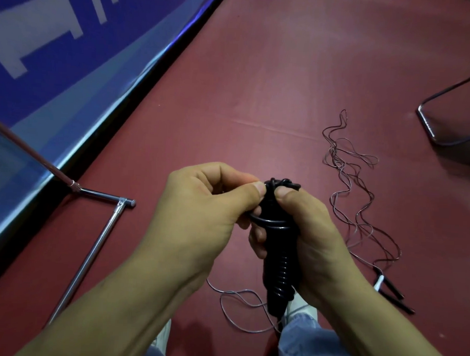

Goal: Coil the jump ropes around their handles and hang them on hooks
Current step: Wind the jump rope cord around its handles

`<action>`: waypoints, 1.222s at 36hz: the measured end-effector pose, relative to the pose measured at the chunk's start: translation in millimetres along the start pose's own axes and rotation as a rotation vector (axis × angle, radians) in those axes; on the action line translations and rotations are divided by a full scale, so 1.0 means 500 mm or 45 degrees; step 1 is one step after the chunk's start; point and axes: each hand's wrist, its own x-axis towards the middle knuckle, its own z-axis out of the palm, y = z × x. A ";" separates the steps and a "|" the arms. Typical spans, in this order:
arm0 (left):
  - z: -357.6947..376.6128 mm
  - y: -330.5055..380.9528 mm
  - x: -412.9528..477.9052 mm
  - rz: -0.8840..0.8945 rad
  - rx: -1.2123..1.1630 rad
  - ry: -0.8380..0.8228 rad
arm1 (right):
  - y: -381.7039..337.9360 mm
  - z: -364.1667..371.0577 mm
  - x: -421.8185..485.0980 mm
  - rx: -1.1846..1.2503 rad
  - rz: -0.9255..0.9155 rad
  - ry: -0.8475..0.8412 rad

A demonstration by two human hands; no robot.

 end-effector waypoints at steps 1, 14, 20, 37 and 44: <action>0.000 0.000 0.000 -0.037 -0.041 -0.004 | 0.000 0.000 -0.001 -0.005 -0.011 0.004; -0.010 0.018 0.020 -0.279 -0.150 -0.138 | -0.005 0.000 -0.004 -0.198 -0.063 0.013; -0.010 0.020 0.022 -0.230 -0.076 -0.190 | -0.009 -0.006 -0.004 -0.208 -0.036 -0.077; -0.028 0.036 0.044 -0.098 0.162 -0.435 | -0.005 -0.018 -0.003 -0.199 0.045 -0.235; -0.026 0.034 0.041 -0.080 0.202 -0.445 | 0.002 -0.017 -0.011 -0.115 0.031 -0.252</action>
